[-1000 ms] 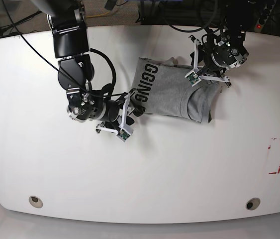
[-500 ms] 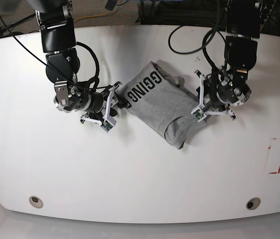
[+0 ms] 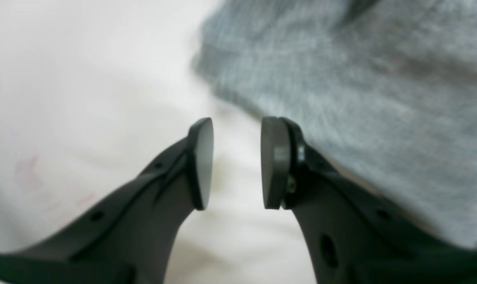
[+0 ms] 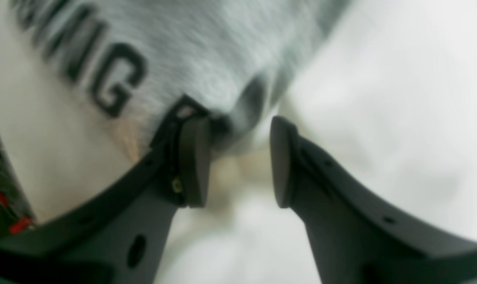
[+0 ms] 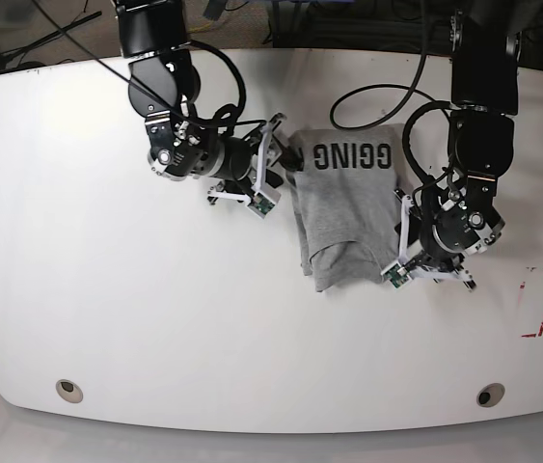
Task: Fold the T-shirt properly
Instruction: 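Lift the folded shirt with the left gripper and carry it off the table edge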
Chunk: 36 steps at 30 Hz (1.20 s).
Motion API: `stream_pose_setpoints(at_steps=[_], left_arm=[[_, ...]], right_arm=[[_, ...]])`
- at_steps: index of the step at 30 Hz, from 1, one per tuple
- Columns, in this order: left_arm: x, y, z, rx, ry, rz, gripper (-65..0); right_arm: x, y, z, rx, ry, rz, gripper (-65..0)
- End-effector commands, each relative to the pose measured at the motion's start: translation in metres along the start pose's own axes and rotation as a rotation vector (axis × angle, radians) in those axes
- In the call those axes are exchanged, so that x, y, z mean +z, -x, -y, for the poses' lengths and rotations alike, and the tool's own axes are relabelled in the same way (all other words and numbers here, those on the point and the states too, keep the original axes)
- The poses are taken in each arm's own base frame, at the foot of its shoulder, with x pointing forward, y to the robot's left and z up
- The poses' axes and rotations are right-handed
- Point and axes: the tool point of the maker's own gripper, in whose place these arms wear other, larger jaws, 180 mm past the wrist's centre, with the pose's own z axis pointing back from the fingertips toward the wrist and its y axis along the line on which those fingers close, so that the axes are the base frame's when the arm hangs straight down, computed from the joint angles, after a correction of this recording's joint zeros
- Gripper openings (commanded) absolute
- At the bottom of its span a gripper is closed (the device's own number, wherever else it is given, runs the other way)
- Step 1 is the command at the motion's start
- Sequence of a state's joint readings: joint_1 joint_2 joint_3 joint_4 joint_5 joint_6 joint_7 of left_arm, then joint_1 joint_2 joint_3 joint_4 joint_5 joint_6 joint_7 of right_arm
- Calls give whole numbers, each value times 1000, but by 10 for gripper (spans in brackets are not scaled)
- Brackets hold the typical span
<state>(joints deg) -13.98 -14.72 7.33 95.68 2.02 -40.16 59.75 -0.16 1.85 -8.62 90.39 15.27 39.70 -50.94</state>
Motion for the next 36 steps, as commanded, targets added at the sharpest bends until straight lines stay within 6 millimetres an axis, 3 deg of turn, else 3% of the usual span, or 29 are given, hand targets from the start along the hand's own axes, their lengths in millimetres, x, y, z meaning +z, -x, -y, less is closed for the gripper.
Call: stream_pose_setpoints(at_steps=[1, 4, 6, 9, 14, 18, 22, 24, 26, 33, 36], left_arm=[[22, -12, -13, -6, -67, 49, -460], [40, -7, -14, 4, -111, 62, -456], [43, -2, -4, 6, -103, 58, -454], [42, -2, 15, 20, -68, 66, -454], [35, -17, 44, 80, -5, 109, -431], [32, -34, 64, 129, 42, 170, -299], [32, -49, 76, 318, 32, 264, -175], [31, -49, 76, 383, 13, 285, -158], [23, -44, 78, 438, 11, 281, -154], [-13, -11, 116, 545, 77, 260, -158], [-27, 16, 120, 608, 71, 228, -158]], right_arm=[[0, -28, -6, 16, -15, 77, -419], [-10, -36, -29, 55, -68, 77, -419], [-14, -38, -41, 85, -95, 71, -419], [-12, -40, -39, 87, -91, 77, -419], [13, -28, 8, 50, 23, 76, -419], [27, -14, 33, 44, 81, 49, -419], [41, -9, 56, 19, 138, 49, -419], [49, -4, 68, 2, 167, 44, -419], [54, -1, 76, -11, 188, 45, -419], [73, 3, 101, -69, 262, 72, -419], [78, 5, 107, -86, 280, 79, -419]])
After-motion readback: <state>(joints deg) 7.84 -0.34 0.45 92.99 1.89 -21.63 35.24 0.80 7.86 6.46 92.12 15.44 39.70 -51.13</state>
